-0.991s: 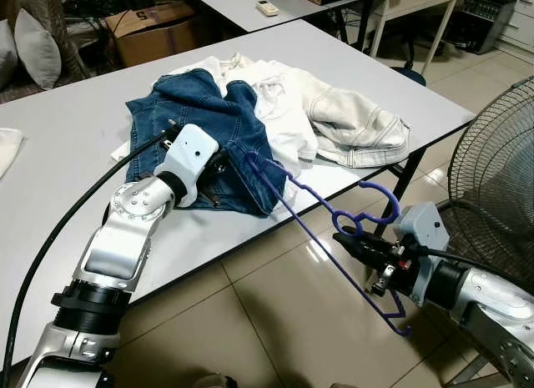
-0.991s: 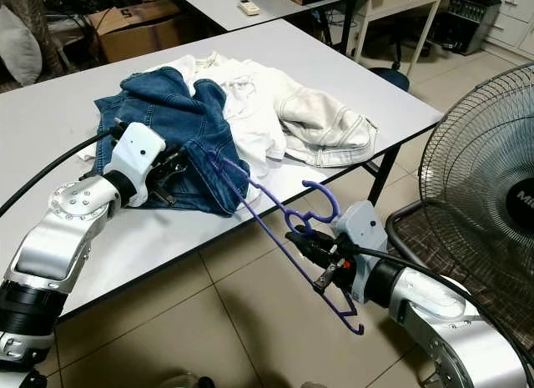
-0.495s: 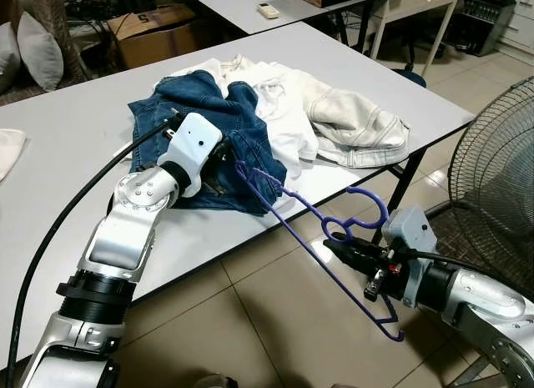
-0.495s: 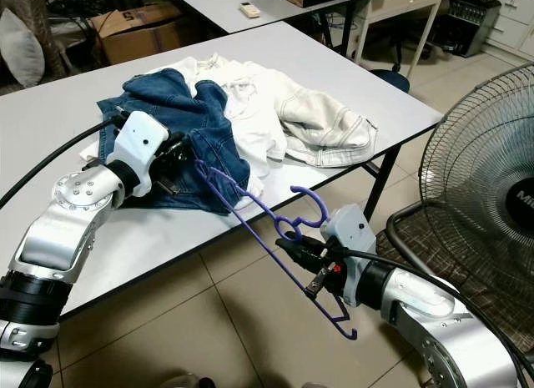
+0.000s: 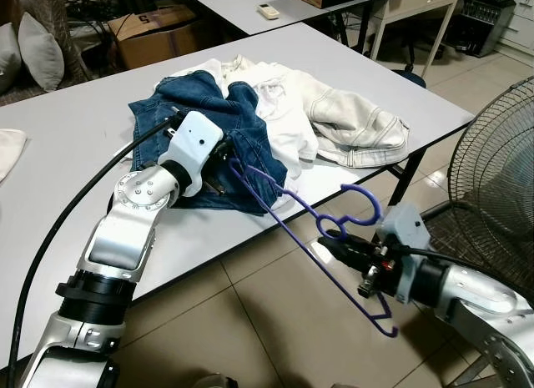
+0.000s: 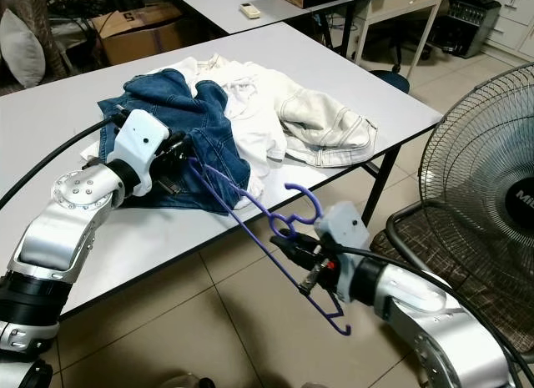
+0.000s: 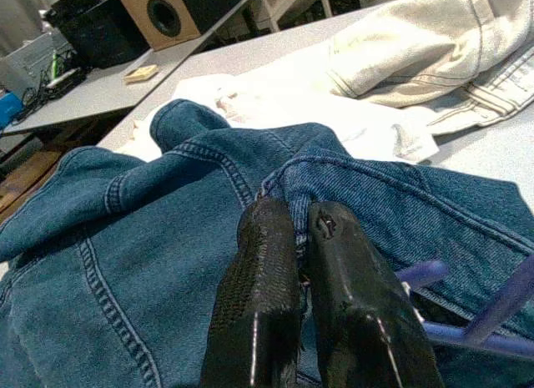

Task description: Hang hanger

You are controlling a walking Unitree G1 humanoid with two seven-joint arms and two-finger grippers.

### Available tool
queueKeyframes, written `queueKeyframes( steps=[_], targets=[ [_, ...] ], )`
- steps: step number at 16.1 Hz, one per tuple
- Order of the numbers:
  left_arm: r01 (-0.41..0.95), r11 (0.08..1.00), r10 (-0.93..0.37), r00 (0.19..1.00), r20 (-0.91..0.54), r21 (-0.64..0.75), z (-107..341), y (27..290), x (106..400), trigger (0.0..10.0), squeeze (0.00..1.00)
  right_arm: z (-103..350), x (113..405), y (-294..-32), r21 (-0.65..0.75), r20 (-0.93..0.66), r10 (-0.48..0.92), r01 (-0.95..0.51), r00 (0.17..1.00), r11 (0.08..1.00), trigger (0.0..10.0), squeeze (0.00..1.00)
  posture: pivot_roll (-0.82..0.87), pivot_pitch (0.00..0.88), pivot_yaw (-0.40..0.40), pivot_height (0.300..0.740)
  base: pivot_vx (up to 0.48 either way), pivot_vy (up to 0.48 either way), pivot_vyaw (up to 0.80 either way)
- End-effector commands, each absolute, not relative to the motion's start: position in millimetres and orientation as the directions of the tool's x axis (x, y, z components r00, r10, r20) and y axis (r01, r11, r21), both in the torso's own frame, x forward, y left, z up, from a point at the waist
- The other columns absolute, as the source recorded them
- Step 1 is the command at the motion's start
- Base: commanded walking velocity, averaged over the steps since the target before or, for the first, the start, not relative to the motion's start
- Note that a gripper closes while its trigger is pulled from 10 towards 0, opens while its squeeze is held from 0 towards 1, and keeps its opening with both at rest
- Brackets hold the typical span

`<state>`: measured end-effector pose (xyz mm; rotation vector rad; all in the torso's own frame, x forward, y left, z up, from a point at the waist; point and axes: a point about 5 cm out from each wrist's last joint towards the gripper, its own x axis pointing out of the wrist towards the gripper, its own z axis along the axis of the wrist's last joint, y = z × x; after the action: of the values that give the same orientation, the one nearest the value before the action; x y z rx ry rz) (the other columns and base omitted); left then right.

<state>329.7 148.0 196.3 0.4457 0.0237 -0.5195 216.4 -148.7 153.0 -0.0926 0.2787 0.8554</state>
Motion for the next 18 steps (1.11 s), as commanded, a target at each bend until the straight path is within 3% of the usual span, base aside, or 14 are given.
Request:
queueKeyframes(
  steps=[1,7,10,13,18],
  targets=[
    [0.492,0.760,-0.495,0.862,-0.112,0.425,207,145,329,0.0,0.00,151,220,-148,0.016,-0.291,0.715,-0.744,0.636,0.668,10.0,0.00,-0.21,0.046,0.083,0.740,0.000,0.000,0.00],
    [0.505,0.737,-0.521,0.848,-0.098,0.449,230,149,317,0.0,0.00,161,246,-140,-0.043,-0.219,0.697,-0.720,0.683,0.693,10.0,0.00,-0.19,0.012,0.086,0.740,0.000,0.000,0.00],
    [0.457,0.746,-0.486,0.871,-0.073,0.485,244,163,319,0.0,0.00,171,263,-143,-0.083,-0.165,0.670,-0.687,0.724,0.722,10.0,0.00,-0.18,0.000,0.086,0.740,0.000,0.000,0.00],
    [0.333,0.768,-0.417,0.908,0.033,0.547,283,185,326,0.0,0.00,192,287,-149,-0.126,-0.058,0.611,-0.613,0.789,0.780,10.0,0.00,-0.16,0.000,0.089,0.740,0.000,0.000,0.00],
    [0.167,0.782,-0.356,0.910,0.211,0.601,339,212,323,0.0,0.00,227,305,-152,-0.132,0.122,0.563,-0.549,0.817,0.825,10.0,0.00,-0.16,0.000,0.098,0.740,0.000,0.000,0.00]
  ],
)
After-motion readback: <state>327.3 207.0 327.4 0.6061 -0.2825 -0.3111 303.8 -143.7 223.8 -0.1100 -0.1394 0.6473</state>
